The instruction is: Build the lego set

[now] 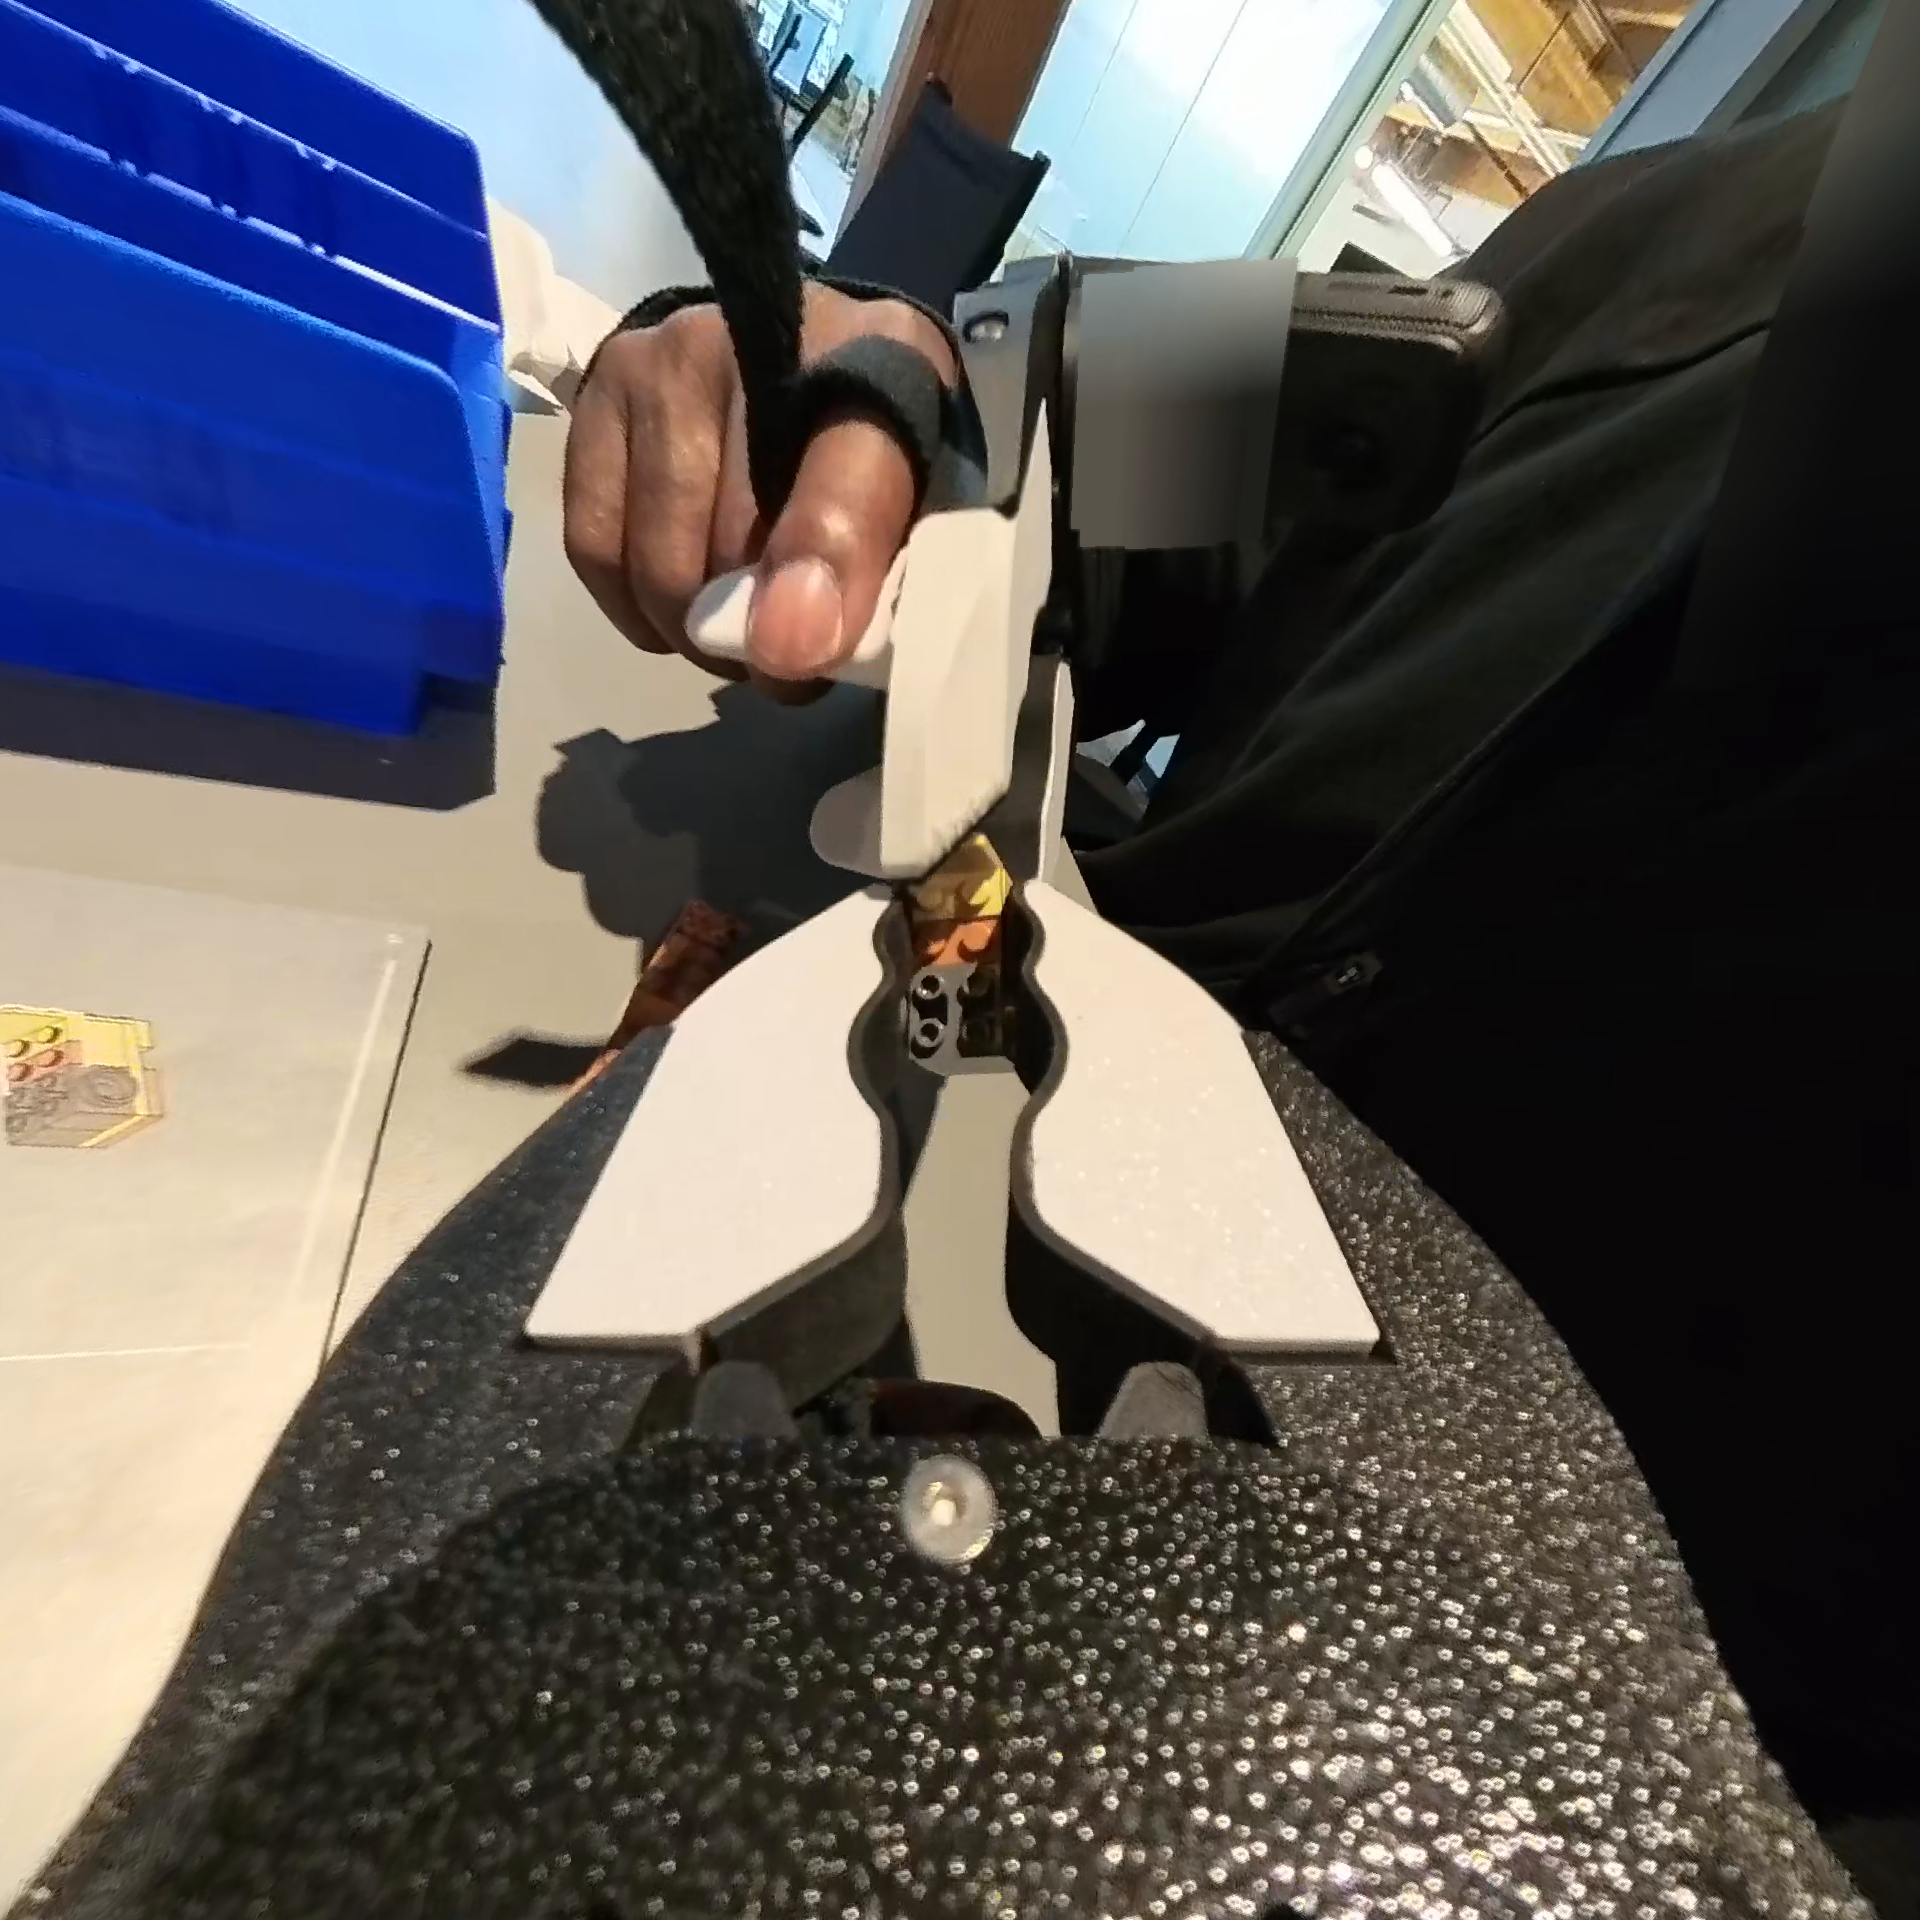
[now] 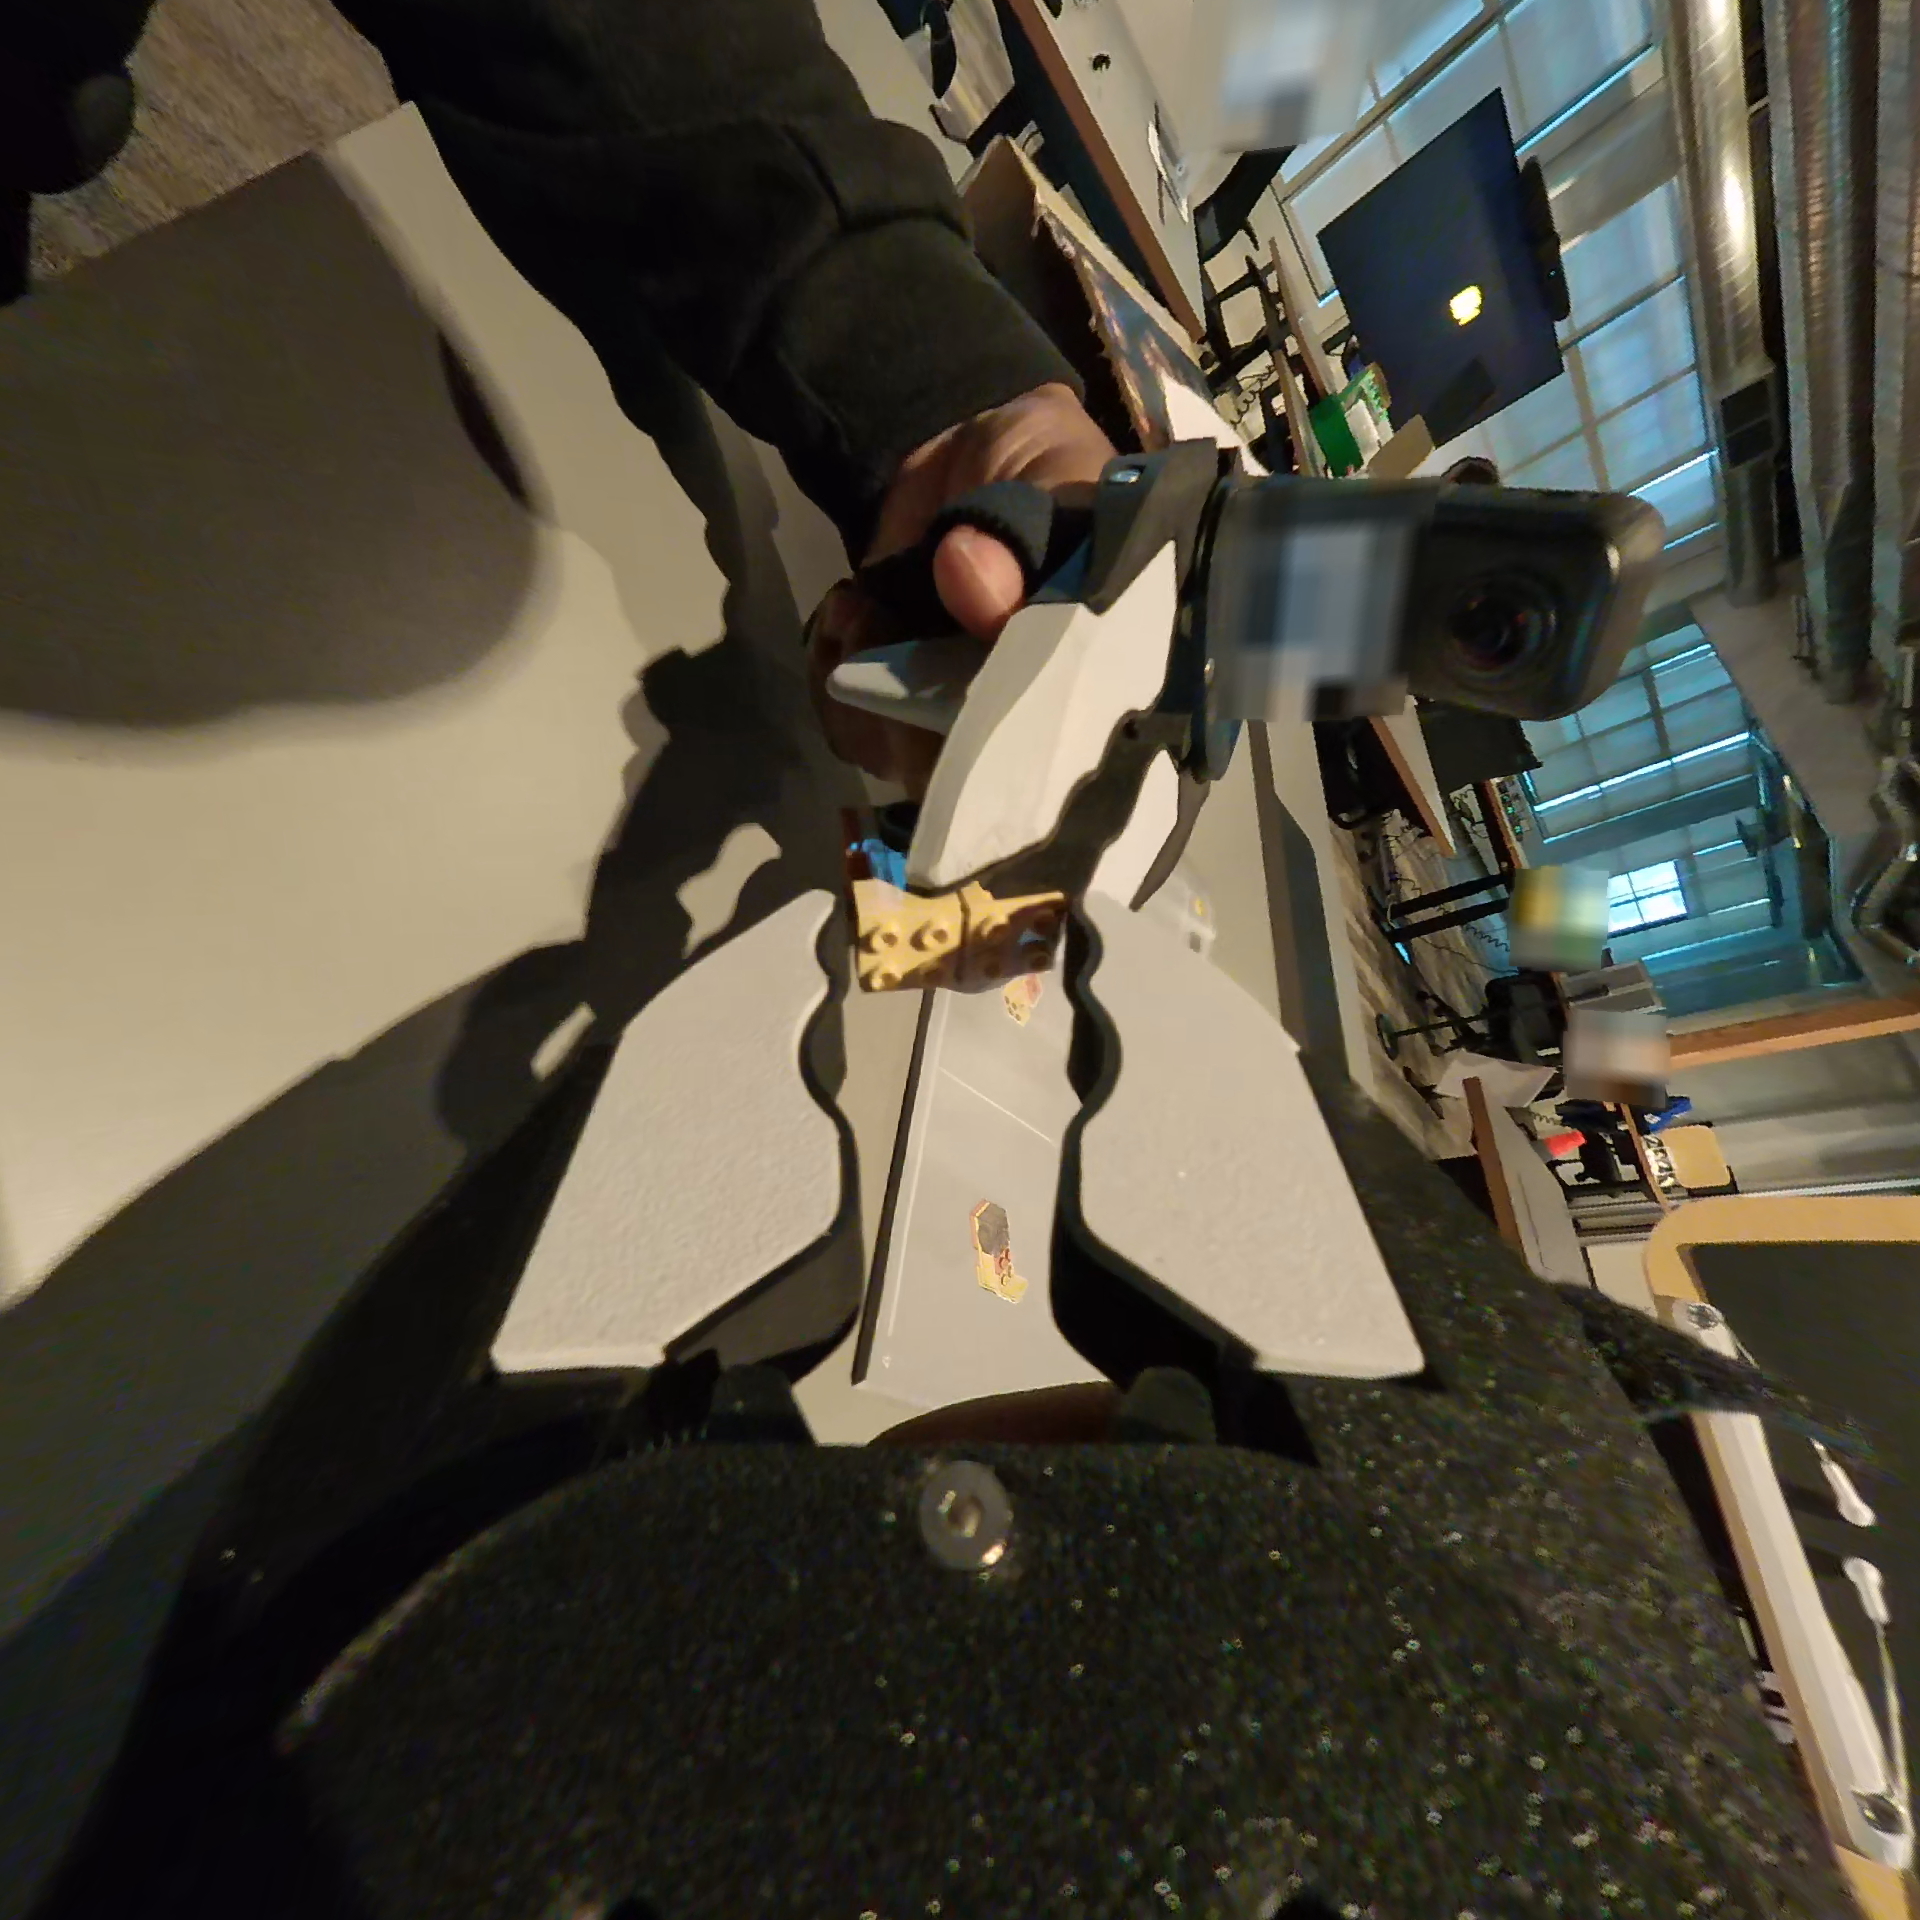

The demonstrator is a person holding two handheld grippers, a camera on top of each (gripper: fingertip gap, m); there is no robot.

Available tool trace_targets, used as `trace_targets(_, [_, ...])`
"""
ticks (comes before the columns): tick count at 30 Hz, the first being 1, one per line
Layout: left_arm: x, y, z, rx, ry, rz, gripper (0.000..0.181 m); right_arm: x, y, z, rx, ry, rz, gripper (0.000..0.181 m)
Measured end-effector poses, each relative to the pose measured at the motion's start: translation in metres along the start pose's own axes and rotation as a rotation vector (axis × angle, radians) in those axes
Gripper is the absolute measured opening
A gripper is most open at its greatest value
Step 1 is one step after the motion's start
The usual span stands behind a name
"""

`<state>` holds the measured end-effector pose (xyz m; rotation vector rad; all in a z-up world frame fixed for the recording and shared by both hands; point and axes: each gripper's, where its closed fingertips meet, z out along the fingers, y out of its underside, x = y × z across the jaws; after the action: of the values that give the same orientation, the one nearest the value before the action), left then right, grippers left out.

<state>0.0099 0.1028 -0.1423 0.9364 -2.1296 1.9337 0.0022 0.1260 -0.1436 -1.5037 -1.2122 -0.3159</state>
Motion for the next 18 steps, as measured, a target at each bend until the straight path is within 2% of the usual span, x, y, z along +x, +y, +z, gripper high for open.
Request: trace_targets(18, [-0.0057, 0.0019, 0.0007, 0.007, -0.042, -0.018, 0.017, -0.0011, 0.0057, 0.0008, -0.053, 0.0, 0.002, 0.037])
